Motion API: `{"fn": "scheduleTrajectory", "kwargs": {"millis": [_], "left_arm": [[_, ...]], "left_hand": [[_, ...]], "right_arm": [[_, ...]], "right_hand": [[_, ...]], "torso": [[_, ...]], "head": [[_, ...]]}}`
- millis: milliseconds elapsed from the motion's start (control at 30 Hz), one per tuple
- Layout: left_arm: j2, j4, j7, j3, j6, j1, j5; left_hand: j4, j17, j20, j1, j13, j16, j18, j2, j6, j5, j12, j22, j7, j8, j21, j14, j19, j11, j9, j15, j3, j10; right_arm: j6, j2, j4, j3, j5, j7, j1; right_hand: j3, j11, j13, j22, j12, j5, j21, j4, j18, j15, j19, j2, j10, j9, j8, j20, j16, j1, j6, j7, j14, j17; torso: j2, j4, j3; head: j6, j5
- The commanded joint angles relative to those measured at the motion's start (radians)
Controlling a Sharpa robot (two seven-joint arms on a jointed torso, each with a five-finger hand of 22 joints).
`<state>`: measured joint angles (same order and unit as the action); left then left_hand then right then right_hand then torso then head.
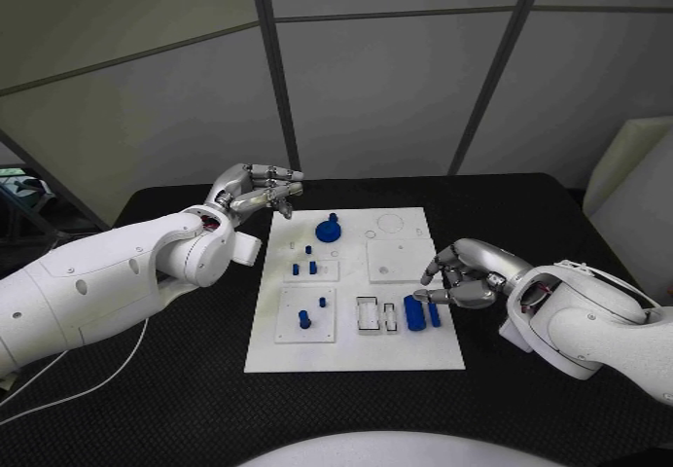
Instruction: Assemble the parts on the task board
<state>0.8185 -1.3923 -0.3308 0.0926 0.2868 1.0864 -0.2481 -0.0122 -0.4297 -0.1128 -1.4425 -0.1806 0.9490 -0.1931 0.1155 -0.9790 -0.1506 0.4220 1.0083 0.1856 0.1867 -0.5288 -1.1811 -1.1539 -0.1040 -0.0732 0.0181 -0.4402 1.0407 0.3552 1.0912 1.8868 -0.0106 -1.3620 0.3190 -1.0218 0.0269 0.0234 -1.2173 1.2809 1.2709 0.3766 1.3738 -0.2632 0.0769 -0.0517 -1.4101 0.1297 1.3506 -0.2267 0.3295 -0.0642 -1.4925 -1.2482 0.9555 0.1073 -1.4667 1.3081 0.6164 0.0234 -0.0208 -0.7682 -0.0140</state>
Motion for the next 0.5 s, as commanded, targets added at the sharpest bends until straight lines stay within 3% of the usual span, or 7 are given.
{"fn": "scheduleTrajectory", "kwargs": {"millis": [33, 133, 233, 333, 500], "left_arm": [[0.001, -0.003, -0.008, 0.001, -0.001, 0.000, -0.002], [0.001, -0.004, -0.009, 0.000, -0.001, 0.000, -0.002], [0.003, -0.006, -0.010, 0.000, -0.001, 0.000, -0.002], [0.005, -0.009, -0.010, 0.000, 0.000, 0.000, -0.002], [0.009, -0.012, -0.011, 0.000, 0.001, 0.000, -0.002]], "left_hand": [[0.003, 0.002, -0.003, 0.003, -0.001, -0.001, 0.011, -0.007, 0.008, -0.006, 0.004, 0.000, 0.002, 0.001, 0.004, 0.006, 0.006, -0.001, 0.001, 0.002, -0.004, -0.009], [0.001, 0.002, -0.003, 0.008, -0.001, -0.001, 0.011, -0.008, 0.007, -0.005, 0.005, 0.000, 0.002, 0.002, 0.005, 0.006, 0.006, -0.001, 0.001, 0.002, -0.004, -0.009], [0.000, 0.003, -0.004, 0.009, -0.001, -0.001, 0.011, -0.009, 0.007, -0.005, 0.005, 0.000, 0.002, 0.002, 0.005, 0.006, 0.006, -0.001, 0.001, 0.003, -0.003, -0.009], [0.000, 0.003, -0.004, 0.009, -0.001, -0.001, 0.011, -0.009, 0.007, -0.005, 0.005, 0.000, 0.002, 0.002, 0.005, 0.006, 0.006, -0.001, 0.001, 0.003, -0.003, -0.009], [0.000, 0.003, -0.004, 0.009, -0.001, -0.001, 0.011, -0.009, 0.007, -0.005, 0.005, 0.000, 0.002, 0.002, 0.005, 0.006, 0.006, -0.001, 0.001, 0.003, -0.003, -0.009]], "right_arm": [[-0.044, 0.001, 0.004, 0.001, -0.057, 0.108, 0.004], [-0.060, -0.005, 0.004, 0.001, -0.082, 0.137, 0.009], [-0.067, -0.019, 0.000, 0.002, -0.107, 0.158, 0.015], [-0.069, -0.029, -0.004, 0.002, -0.123, 0.168, 0.020], [-0.068, -0.049, -0.012, 0.003, -0.138, 0.178, 0.030]], "right_hand": [[0.023, 0.006, -0.004, 0.003, 0.002, -0.007, 0.006, -0.022, -0.011, 0.011, -0.007, -0.013, -0.002, -0.006, 0.008, -0.002, -0.005, 0.009, -0.011, 0.002, -0.074, 0.105], [0.036, 0.007, -0.007, 0.008, 0.002, -0.011, 0.009, -0.028, -0.012, 0.011, -0.009, -0.018, -0.002, -0.009, 0.013, -0.003, -0.008, 0.015, -0.017, 0.003, -0.075, 0.110], [0.042, 0.007, -0.008, 0.012, 0.003, -0.013, 0.012, -0.028, -0.013, 0.011, -0.011, -0.018, -0.002, -0.011, 0.015, -0.004, -0.009, 0.016, -0.018, 0.003, -0.076, 0.113], [0.043, 0.007, -0.008, 0.012, 0.003, -0.014, 0.012, -0.028, -0.013, 0.011, -0.011, -0.018, -0.002, -0.012, 0.016, -0.004, -0.009, 0.016, -0.018, 0.003, -0.076, 0.113], [0.047, 0.007, -0.009, 0.014, 0.003, -0.016, 0.013, -0.027, -0.013, 0.011, -0.011, -0.019, -0.002, -0.013, 0.018, -0.004, -0.009, 0.015, -0.018, 0.003, -0.076, 0.114]], "torso": [[-0.002, 0.0025, 0.0033], [-0.003, 0.0021, 0.0047], [-0.002, 0.0010, 0.0029], [0.000, 0.0002, 0.0039], [0.000, 0.0008, 0.0051]], "head": [[-0.004, 0.013], [-0.005, 0.017], [-0.007, 0.021], [-0.004, 0.026], [-0.012, 0.027]]}}
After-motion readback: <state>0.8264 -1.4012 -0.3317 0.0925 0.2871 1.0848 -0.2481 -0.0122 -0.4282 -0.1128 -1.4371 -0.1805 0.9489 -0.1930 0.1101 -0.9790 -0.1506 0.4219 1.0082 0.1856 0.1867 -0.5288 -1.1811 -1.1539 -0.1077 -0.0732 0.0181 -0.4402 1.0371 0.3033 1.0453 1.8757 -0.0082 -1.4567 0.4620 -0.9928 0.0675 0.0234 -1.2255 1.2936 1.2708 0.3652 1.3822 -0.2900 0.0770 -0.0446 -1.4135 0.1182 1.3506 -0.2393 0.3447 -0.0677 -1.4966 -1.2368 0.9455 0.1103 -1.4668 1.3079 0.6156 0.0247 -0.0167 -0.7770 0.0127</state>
